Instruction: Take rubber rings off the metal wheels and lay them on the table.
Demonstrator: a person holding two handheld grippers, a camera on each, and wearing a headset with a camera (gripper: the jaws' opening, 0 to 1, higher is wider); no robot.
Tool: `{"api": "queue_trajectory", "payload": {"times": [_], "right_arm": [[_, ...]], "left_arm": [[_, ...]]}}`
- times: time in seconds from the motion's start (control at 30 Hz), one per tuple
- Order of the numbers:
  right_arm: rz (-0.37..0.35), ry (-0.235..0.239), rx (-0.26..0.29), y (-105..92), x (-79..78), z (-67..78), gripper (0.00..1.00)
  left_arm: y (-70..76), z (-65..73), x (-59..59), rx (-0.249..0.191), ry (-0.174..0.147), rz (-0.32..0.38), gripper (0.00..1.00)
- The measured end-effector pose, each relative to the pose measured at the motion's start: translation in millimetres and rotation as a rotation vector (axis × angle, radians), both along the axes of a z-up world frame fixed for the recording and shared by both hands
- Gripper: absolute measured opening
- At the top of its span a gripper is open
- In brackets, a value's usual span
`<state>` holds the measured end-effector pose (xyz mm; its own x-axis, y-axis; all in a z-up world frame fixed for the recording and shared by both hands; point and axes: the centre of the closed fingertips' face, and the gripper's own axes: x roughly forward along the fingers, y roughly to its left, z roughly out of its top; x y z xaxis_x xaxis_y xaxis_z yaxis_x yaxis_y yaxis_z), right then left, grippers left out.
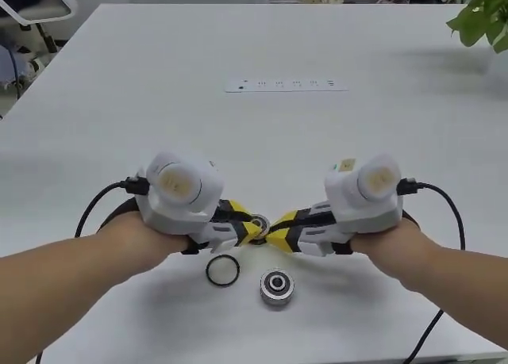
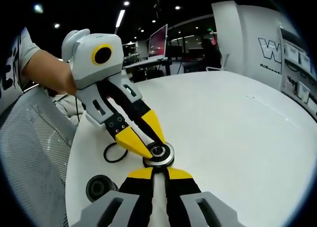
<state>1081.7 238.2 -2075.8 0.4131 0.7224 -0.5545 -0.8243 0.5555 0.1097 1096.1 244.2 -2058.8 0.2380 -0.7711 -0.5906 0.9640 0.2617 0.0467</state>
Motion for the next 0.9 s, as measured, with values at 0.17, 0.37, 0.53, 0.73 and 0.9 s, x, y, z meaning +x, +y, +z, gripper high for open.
{"api": "queue_trajectory", "payload": {"times": [0.17,0.37,0.53,0.73,0.9], "right_arm": [[-0.011,0.018,0.008,-1.1,-0.3,-0.4,0.02],[-0.061,0.074,0.046,-4.1,1.2,-0.1,0.00],[-0.099,0.124,0.093,-5.6,1.2,2.5,0.00],[-0.154,0.166,0.151,-7.6,2.7,3.4,0.00],[-0.204,0.190,0.220,-7.9,9.1,8.7,0.00]], "left_arm": [[-0.2,-0.3,0.4,0.002,0.000,-0.002,0.07],[-0.1,-0.6,-0.4,0.008,-0.003,0.003,0.07],[-0.1,-0.9,-0.3,0.014,-0.006,-0.001,0.07],[0.3,-1.3,-0.3,0.016,-0.004,0.000,0.07],[0.5,-1.1,-0.9,0.015,-0.003,0.005,0.07]]}}
